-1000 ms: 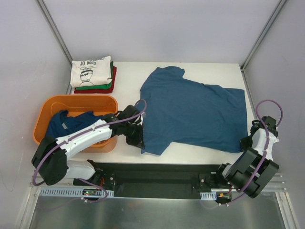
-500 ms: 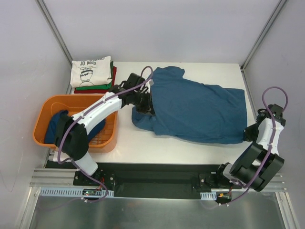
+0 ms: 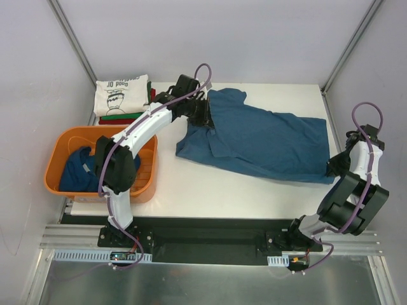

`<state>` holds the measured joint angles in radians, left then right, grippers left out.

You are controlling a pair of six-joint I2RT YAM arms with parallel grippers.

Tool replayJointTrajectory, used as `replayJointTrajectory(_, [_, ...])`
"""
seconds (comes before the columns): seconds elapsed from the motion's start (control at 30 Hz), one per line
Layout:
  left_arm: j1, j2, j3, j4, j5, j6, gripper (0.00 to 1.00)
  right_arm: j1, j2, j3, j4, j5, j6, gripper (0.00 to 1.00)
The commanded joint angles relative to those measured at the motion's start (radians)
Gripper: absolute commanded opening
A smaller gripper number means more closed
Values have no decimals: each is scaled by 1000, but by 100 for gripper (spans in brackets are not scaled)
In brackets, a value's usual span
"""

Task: Fold and stack the t-shirts
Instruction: Fold the tshirt

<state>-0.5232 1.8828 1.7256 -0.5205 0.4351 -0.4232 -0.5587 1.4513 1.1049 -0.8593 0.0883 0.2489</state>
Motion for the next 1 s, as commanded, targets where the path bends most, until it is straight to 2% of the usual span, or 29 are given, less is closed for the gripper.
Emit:
replayJointTrajectory(0.0, [23, 76, 115, 4, -16, 75, 0, 17, 52, 73, -26, -6, 0, 1])
replayJointTrajectory(0.13, [34, 182, 244, 7, 30, 133, 0, 22, 93, 104, -23, 8, 4, 1])
replayJointTrajectory(0.33, [58, 259, 308, 37, -4, 150, 0, 22, 162, 134, -17, 24, 9, 1])
replayJointTrajectory(0.47, [71, 315, 293, 135, 25, 153, 1, 22, 207, 158, 9, 53, 16, 1])
replayJointTrajectory(0.53, [71, 347, 270, 262, 39, 135, 2, 22, 234, 170, 54, 59, 15, 1])
replayJointTrajectory(0.63, [69, 391, 272, 420, 66, 97, 7, 22, 285, 211, 75, 48, 9, 3])
replayJointTrajectory(0.73, [69, 417, 279, 491, 34, 87, 11, 26, 319, 249, 69, 41, -13, 8])
replayJointTrajectory(0.77, [71, 420, 288, 491, 13, 84, 19, 29, 317, 253, 72, 36, -25, 22])
replayJointTrajectory(0.83, [71, 415, 301, 490, 17, 83, 53, 43, 295, 250, 77, 34, -48, 38])
replayJointTrajectory(0.87, [71, 405, 299, 487, 36, 80, 60, 51, 282, 250, 78, 28, -59, 53])
replayJointTrajectory(0.9, [71, 379, 292, 482, 46, 78, 72, 59, 271, 250, 71, 21, -69, 58])
replayJointTrajectory(0.93, [71, 362, 284, 472, 53, 80, 79, 77, 242, 247, 66, 27, -82, 63])
replayJointTrajectory(0.97, [71, 345, 273, 447, 60, 78, 87, 88, 227, 233, 65, 27, -89, 78])
